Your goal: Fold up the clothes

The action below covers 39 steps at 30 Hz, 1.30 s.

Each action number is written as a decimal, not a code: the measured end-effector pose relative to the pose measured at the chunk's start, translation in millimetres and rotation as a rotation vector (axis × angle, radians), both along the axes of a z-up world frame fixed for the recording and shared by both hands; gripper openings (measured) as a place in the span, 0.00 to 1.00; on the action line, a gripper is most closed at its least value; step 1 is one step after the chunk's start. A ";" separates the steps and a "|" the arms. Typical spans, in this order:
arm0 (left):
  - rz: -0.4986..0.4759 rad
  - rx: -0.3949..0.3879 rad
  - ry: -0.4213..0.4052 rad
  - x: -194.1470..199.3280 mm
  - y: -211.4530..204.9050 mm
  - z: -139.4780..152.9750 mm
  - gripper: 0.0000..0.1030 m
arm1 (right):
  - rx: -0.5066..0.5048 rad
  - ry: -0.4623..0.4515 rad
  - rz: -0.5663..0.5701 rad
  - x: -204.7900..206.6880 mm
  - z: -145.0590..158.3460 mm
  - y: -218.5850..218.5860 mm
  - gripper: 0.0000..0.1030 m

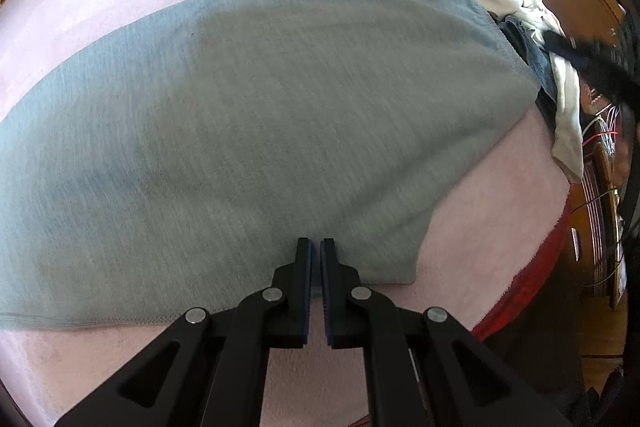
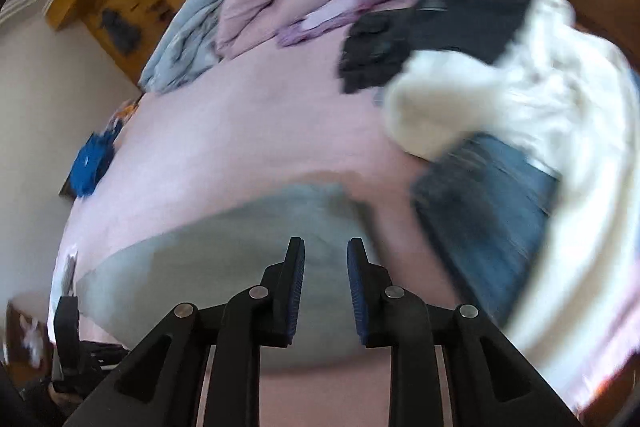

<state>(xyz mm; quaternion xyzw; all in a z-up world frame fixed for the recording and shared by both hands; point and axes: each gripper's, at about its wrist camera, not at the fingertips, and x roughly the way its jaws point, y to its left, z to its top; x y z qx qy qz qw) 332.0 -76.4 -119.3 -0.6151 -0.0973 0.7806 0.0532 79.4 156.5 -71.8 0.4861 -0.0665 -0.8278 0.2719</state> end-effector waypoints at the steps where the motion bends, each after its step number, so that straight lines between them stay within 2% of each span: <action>1: 0.001 0.000 0.000 6.1 -5.0 2.3 0.03 | 0.004 -0.013 0.022 -8.4 -3.2 -11.8 0.24; 4: 0.008 0.003 -0.004 -11.8 11.1 -1.1 0.03 | 0.026 -0.054 0.078 -34.0 -15.7 -44.7 0.24; 6: 0.011 0.006 -0.007 -18.9 17.7 -2.2 0.03 | 0.079 -0.098 0.084 -51.8 -33.0 -53.5 0.22; 7: 0.010 0.007 -0.008 -18.9 17.6 -1.9 0.03 | 0.116 -0.114 0.073 -59.9 -41.5 -54.8 0.18; 8: 0.009 0.009 -0.008 -18.7 17.6 -1.7 0.03 | 0.153 -0.129 0.061 -68.1 -49.9 -56.0 0.05; 9: 0.009 0.014 -0.007 -18.1 17.1 -1.4 0.03 | 0.190 -0.145 0.049 -76.2 -58.4 -57.3 0.00; 12: 0.016 0.033 -0.006 -16.3 14.9 -0.8 0.03 | 0.160 -0.163 0.019 -79.4 -59.0 -50.4 0.00; 16: 0.019 0.050 -0.007 -35.2 7.0 -13.8 0.03 | 0.179 -0.057 0.057 -61.3 -35.5 -59.4 0.04; 19: 0.019 0.048 -0.005 -35.8 6.9 -13.2 0.03 | 0.100 -0.039 0.120 -49.1 -24.5 -65.7 0.04; 21: 0.020 0.045 -0.003 -32.2 8.8 -10.1 0.03 | 0.118 -0.085 0.134 -50.4 -36.0 -66.0 0.04; 23: 0.021 0.041 -0.003 -31.8 9.8 -9.0 0.03 | 0.227 -0.132 0.086 -62.0 -58.0 -59.3 0.02; 24: 0.021 0.039 -0.003 -31.9 10.2 -8.6 0.03 | 0.238 -0.147 0.070 -67.1 -64.5 -54.9 0.00; 26: 0.020 0.034 -0.002 -32.0 11.0 -7.9 0.03 | 0.166 -0.170 0.021 -68.7 -61.4 -41.3 0.00; 27: 0.019 0.032 0.000 -32.0 11.2 -7.7 0.03 | 0.154 -0.149 0.026 -63.1 -54.2 -40.7 0.08; 33: 0.017 0.051 0.007 -36.0 9.0 -7.3 0.03 | 0.004 -0.049 0.197 4.7 -8.6 -59.1 0.07; 37: 0.109 0.032 0.133 -20.7 -22.7 28.3 0.05 | -0.054 -0.035 0.316 52.5 -2.3 -86.4 0.08; 38: 0.147 0.013 0.165 -14.2 -39.9 37.9 0.07 | -0.063 -0.035 0.349 63.4 -2.8 -95.0 0.08; 39: 0.194 -0.011 0.175 -7.1 -61.6 43.0 0.18 | -0.061 -0.048 0.378 71.1 -6.0 -103.0 0.08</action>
